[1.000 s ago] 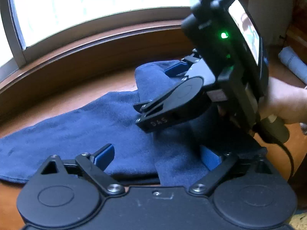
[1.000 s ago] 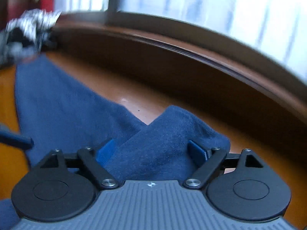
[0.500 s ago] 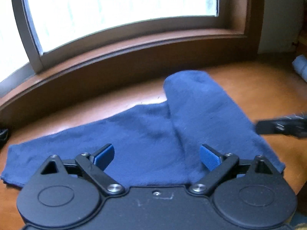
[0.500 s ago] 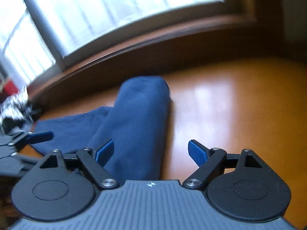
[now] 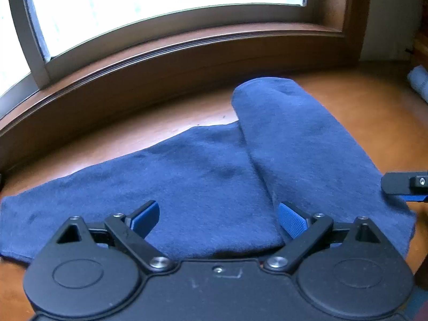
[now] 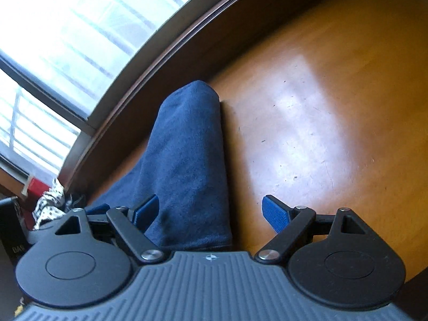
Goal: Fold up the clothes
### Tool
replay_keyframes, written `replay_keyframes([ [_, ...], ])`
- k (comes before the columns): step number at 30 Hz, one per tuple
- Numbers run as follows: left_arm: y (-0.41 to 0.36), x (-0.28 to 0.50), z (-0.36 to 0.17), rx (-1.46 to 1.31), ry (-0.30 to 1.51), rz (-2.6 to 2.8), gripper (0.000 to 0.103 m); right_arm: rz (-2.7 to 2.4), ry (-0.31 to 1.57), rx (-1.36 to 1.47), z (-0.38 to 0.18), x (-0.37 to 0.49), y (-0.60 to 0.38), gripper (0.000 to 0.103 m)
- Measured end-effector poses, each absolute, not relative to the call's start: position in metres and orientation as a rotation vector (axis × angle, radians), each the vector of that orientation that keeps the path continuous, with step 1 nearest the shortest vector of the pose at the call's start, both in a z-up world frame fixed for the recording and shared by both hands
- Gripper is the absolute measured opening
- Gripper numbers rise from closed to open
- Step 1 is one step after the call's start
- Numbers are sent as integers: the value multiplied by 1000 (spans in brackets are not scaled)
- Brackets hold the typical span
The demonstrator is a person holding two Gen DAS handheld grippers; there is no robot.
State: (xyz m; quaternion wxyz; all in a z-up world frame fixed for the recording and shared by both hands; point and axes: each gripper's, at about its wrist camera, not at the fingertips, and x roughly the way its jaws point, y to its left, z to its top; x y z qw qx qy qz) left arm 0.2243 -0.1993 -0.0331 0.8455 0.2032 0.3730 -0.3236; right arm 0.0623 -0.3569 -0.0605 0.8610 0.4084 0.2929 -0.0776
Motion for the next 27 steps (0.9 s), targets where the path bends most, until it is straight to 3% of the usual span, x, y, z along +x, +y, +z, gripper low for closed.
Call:
replay_keyframes([
  [22,-212,228,-2,438,782,-614,95,76,619,937,-90,125,-372,92],
  [27,-238,247,12,504,720,-624,95,50,623,778,-81,126,-354,91],
])
